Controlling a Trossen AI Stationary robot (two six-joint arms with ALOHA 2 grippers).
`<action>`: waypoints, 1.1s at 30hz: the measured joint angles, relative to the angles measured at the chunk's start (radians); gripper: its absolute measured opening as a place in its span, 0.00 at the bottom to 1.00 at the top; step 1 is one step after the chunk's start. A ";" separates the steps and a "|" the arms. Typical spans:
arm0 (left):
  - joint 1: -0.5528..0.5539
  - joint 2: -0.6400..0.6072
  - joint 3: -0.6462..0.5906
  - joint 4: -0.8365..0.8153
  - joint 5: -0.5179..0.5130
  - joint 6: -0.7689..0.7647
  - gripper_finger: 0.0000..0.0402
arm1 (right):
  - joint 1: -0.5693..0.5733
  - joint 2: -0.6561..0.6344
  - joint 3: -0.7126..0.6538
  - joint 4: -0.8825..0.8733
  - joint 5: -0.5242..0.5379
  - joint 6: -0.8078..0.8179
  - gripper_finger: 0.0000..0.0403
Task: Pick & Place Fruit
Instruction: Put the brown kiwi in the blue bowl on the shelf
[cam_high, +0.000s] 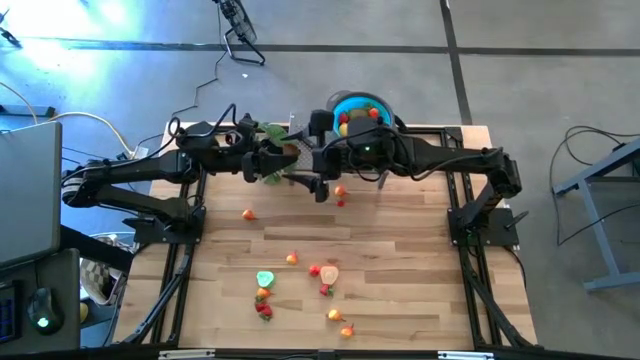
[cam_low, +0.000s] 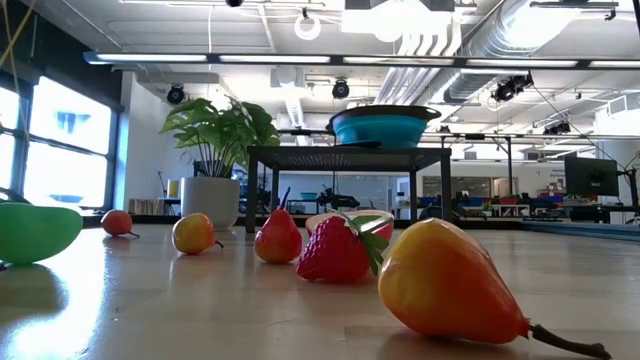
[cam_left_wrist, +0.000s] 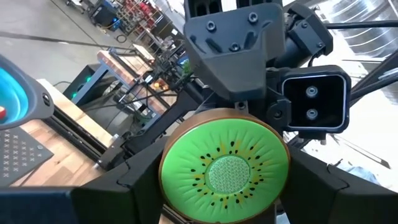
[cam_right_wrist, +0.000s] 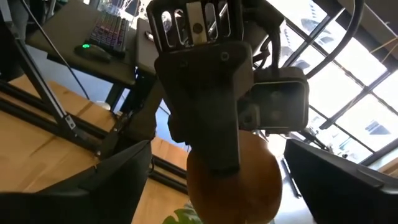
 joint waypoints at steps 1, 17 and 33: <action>0.000 0.000 0.000 -0.001 0.000 0.000 0.60 | 0.000 -0.001 0.000 0.000 0.000 0.000 0.88; 0.000 0.000 0.000 -0.001 0.001 0.004 0.60 | -0.002 -0.002 0.000 -0.002 0.005 0.000 0.57; 0.001 0.000 0.000 0.012 0.000 0.004 0.60 | -0.002 -0.002 0.001 -0.007 0.003 0.000 0.54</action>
